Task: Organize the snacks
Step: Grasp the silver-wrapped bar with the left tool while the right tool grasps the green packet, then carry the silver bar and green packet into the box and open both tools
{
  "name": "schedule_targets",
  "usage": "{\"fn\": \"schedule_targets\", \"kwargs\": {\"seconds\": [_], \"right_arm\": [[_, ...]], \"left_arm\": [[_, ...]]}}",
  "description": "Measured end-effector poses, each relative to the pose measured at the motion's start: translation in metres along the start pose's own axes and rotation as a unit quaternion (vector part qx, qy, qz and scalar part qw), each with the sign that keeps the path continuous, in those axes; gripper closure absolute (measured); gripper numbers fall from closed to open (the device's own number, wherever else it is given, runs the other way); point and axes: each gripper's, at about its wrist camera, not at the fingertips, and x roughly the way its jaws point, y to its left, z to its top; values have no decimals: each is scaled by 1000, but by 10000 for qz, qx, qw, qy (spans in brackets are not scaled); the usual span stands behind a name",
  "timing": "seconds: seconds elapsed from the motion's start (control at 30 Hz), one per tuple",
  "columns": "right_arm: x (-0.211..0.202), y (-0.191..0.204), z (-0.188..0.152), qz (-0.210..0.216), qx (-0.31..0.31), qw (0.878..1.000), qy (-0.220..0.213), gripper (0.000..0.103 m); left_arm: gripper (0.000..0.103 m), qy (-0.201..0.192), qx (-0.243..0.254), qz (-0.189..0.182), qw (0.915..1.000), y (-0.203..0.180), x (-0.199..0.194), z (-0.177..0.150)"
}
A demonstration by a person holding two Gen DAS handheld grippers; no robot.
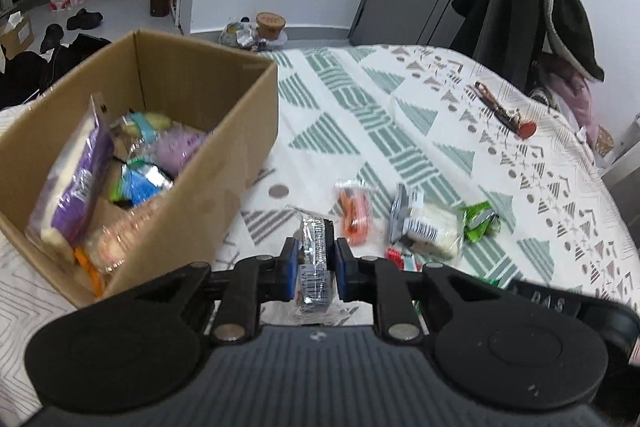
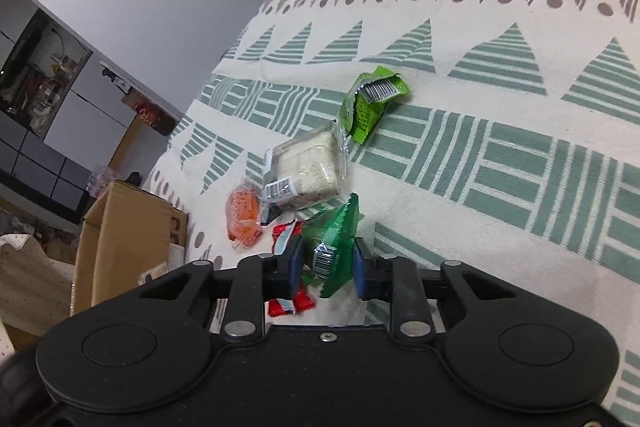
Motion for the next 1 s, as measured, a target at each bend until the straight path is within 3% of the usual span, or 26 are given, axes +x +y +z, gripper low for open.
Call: {"fn": "schedule_targets", "kwargs": {"seconds": [0.53,1.0], "right_arm": [[-55,27,-12,95,-12,9979,-643,82],[-84,96,-20,526,-172,9939,-950,82]], "left_arm": [[85,-168,-129,-391,9990,19,-52,24],[85,-516,-437,-505,9964,62,-95,50]]}}
